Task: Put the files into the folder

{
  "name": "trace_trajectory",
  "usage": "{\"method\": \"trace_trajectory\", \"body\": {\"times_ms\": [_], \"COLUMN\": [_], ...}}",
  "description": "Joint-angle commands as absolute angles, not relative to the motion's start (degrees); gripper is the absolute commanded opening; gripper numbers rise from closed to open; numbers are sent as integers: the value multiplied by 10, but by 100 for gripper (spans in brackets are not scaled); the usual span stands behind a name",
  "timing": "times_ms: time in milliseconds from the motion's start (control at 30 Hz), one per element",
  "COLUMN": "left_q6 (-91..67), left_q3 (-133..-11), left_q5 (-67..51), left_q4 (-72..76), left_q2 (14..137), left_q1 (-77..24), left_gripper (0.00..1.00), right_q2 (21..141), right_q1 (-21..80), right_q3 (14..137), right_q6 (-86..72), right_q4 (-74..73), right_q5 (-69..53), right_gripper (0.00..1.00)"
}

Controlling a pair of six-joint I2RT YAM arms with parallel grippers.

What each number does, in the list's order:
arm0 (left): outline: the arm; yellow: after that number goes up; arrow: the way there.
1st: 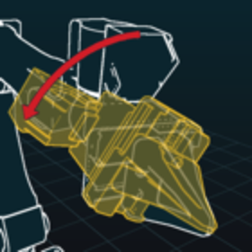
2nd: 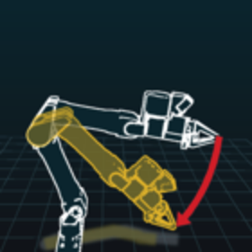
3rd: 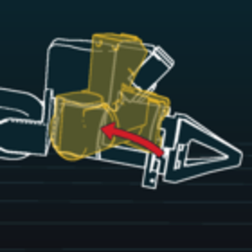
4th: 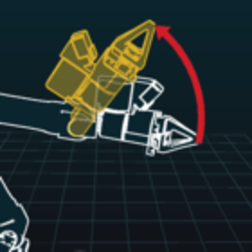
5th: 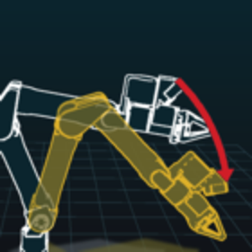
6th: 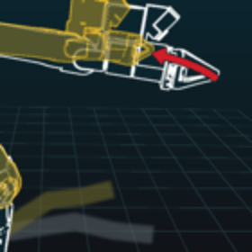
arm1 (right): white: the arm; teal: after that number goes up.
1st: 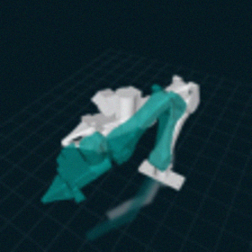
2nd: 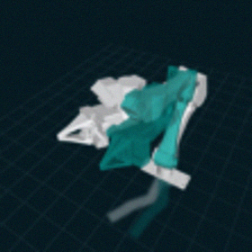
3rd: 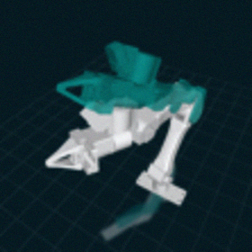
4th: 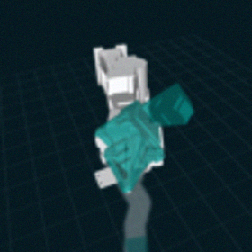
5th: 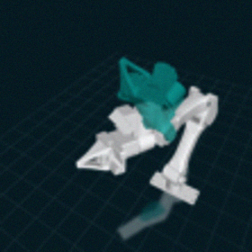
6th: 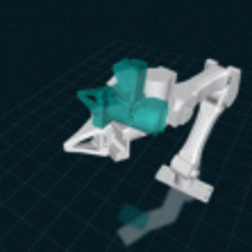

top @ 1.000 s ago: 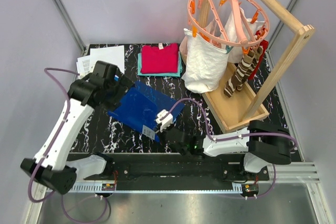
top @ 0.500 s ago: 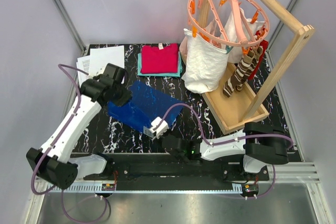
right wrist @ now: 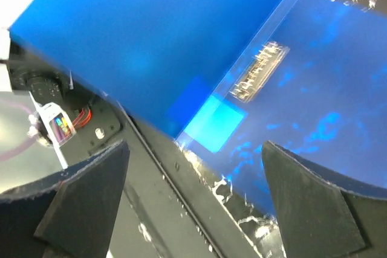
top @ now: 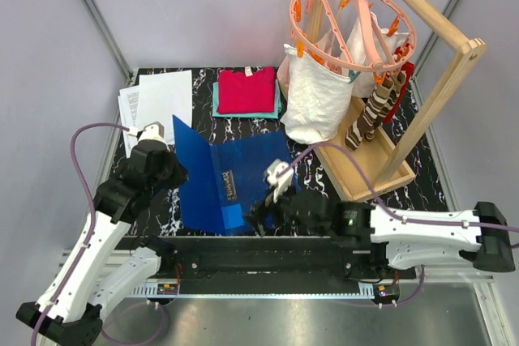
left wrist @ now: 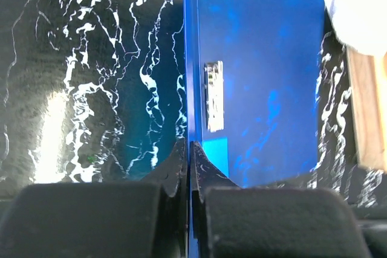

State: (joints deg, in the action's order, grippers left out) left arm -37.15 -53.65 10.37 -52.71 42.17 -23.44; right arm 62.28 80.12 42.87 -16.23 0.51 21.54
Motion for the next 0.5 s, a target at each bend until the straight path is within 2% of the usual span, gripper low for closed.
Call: {"method": "trace_trajectory", "body": {"times_ms": [0,133,300,400,467], "left_q6": [-308,-320,-332,-345,-354], "left_q3": [-520,-497,-480,-471,-468], "left_q5": [84,80,87,98,100], "left_q4": [-503,-501,-486,-483,-483], "left_q2": [396,381,354,345,348], "left_q1": [-232,-230,-229,-229,-229], "left_gripper": [0,0,0,0,0], "right_q2": [648,732,862,939,968], "right_q1": [651,555,498,496,505], "right_q3": [504,566,640,692,725], "right_q6": [-238,-249,-260,-268,-276], "right_q4": [-157,-208,-239,-255,-255], "right_q5": [126,68,8,18,26], "right_gripper": [100,100,100,100,85]}}
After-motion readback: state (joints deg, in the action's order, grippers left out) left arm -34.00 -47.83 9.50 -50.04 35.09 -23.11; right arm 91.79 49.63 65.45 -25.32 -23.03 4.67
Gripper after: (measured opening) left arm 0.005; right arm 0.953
